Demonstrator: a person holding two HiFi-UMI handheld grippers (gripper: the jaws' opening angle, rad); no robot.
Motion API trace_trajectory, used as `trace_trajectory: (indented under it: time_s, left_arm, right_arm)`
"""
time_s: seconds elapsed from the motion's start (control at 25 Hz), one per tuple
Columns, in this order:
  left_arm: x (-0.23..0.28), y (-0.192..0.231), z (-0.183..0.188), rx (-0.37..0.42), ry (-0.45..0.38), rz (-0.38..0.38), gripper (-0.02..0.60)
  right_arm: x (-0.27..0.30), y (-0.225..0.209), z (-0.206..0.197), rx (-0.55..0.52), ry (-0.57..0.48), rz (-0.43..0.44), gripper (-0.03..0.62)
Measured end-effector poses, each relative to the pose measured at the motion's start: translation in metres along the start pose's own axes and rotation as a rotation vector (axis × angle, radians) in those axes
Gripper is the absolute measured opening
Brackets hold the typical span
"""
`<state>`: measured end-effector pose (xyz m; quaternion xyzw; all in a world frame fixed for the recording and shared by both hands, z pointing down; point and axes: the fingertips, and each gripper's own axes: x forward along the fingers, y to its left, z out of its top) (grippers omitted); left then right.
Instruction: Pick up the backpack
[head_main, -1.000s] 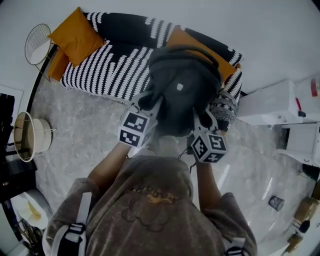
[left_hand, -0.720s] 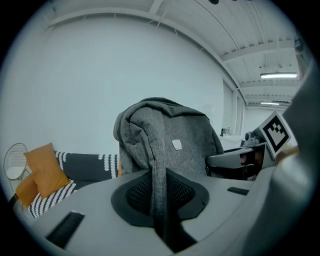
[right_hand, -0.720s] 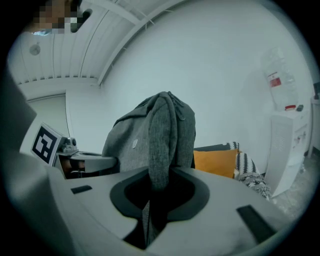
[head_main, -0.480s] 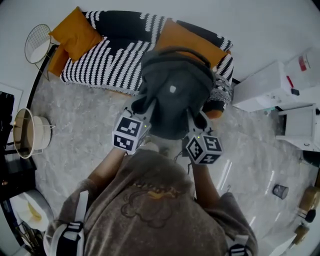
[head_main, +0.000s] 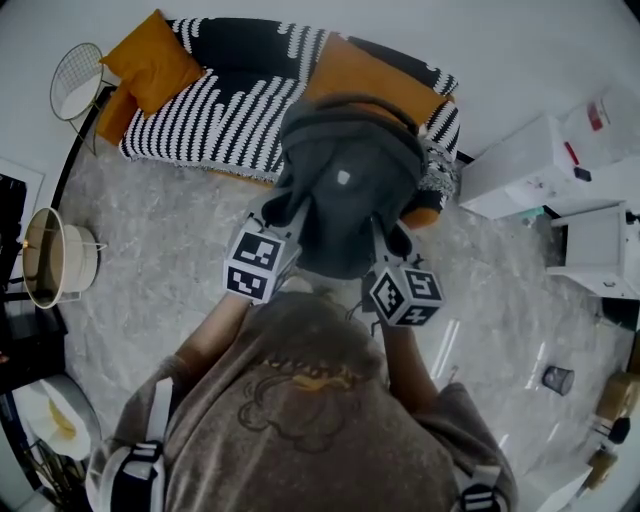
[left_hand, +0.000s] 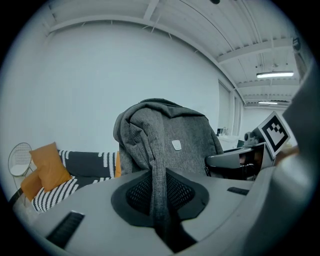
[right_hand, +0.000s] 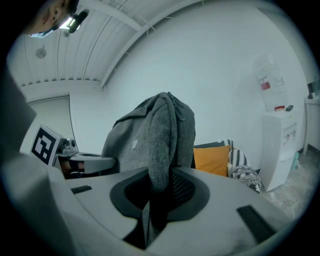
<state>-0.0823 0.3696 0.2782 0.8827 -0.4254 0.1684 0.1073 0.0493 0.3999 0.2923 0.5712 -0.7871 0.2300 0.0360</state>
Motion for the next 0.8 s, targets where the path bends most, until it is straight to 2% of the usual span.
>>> trace_trajectory:
  time_s: [0.8]
  left_arm:
    - [0.012, -0.004, -0.002, 0.002, 0.021, 0.000, 0.052]
  right_arm:
    - [0.004, -0.013, -0.001, 0.012, 0.010, 0.005, 0.058]
